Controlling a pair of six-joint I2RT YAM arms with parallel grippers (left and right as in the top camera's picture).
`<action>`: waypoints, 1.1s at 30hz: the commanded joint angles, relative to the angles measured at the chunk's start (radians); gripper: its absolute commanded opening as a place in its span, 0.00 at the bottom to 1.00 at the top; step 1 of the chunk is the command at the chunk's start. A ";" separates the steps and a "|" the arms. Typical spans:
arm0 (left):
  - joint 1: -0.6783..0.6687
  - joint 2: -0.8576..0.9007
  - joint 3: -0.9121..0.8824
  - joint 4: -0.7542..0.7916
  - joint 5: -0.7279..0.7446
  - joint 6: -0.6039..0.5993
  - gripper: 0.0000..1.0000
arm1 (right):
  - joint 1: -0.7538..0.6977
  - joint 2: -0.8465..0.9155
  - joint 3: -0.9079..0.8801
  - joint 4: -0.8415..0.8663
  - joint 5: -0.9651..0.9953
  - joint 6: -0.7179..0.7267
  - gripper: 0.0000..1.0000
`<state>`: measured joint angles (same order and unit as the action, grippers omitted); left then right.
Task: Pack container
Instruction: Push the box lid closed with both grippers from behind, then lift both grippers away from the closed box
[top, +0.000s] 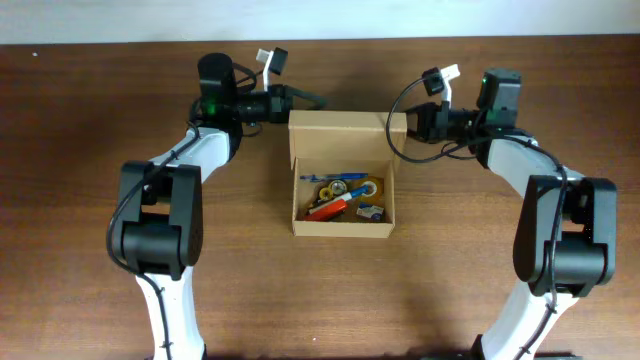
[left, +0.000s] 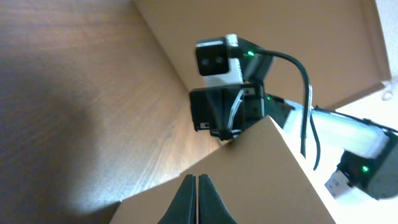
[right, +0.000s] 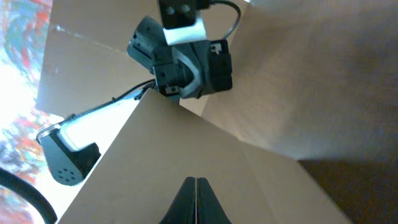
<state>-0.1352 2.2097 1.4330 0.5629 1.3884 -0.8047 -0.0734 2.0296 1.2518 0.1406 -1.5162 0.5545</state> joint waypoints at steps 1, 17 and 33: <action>0.003 -0.031 0.019 -0.010 0.068 0.019 0.02 | 0.001 -0.030 0.014 -0.057 -0.036 0.001 0.04; -0.002 -0.031 0.019 -0.157 0.185 0.005 0.02 | 0.001 -0.030 0.014 -0.343 -0.017 0.000 0.04; -0.057 -0.106 0.019 -0.197 0.185 0.085 0.02 | 0.001 -0.220 0.014 -1.001 0.411 -0.605 0.04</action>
<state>-0.1818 2.1860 1.4357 0.3622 1.5494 -0.7727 -0.0731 1.8942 1.2587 -0.8345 -1.2297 0.1246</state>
